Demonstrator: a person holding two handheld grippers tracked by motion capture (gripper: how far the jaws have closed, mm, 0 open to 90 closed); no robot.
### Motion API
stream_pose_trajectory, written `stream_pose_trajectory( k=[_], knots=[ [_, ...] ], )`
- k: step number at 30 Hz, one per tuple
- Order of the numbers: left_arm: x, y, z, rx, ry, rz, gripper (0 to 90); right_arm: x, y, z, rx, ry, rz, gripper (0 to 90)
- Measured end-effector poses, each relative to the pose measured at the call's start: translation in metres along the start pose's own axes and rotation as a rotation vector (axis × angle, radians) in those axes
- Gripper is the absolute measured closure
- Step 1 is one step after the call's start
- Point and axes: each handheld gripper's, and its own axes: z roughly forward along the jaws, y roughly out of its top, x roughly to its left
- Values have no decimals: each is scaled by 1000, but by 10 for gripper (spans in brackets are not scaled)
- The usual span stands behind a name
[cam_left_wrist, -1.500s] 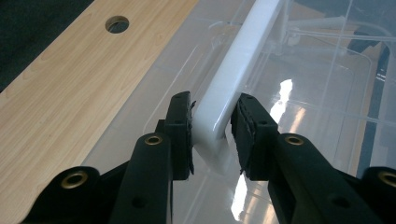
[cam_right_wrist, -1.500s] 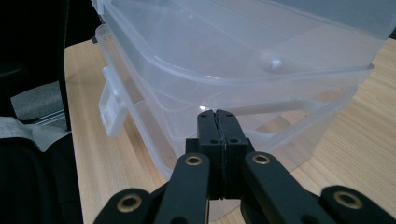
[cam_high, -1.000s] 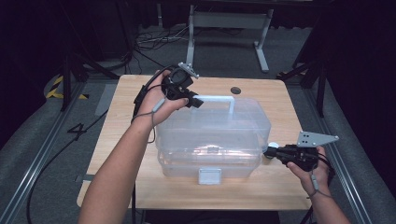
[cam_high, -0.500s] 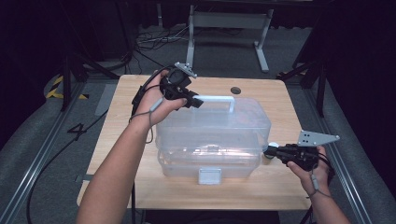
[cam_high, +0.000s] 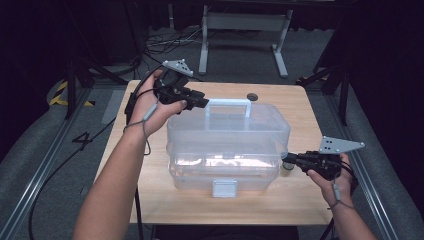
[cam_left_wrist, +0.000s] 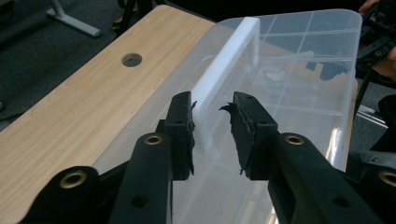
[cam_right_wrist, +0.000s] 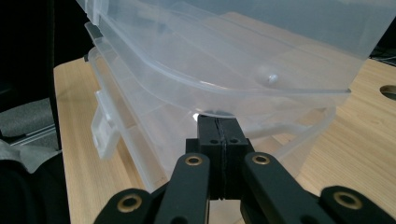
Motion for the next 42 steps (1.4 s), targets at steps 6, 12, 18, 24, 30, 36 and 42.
stream_pose_trajectory(
  k=[6, 12, 18, 24, 30, 36, 42],
  knots=[
    [-2, -5, -15, -12, 1, -2, 756, -2, 7, 2, -3, -16, 2, 900],
    [-3, -11, -29, -27, -6, -15, 827, -4, 12, 2, -11, -34, 12, 900],
    [-7, -18, -41, -41, 5, -26, 896, -6, 17, 3, -18, -48, 16, 900],
    [-10, -27, -49, -69, 4, -34, 898, -9, 20, 4, -23, -56, 26, 900],
    [-12, -35, -56, -90, 4, -36, 899, -12, 26, 6, -26, -79, 25, 900],
    [-15, -46, -60, -106, -3, -43, 899, -13, 32, 10, -34, -101, 21, 900],
    [-20, -56, -64, -118, -8, -38, 899, -16, 36, 10, -45, -113, 22, 900]
  ],
)
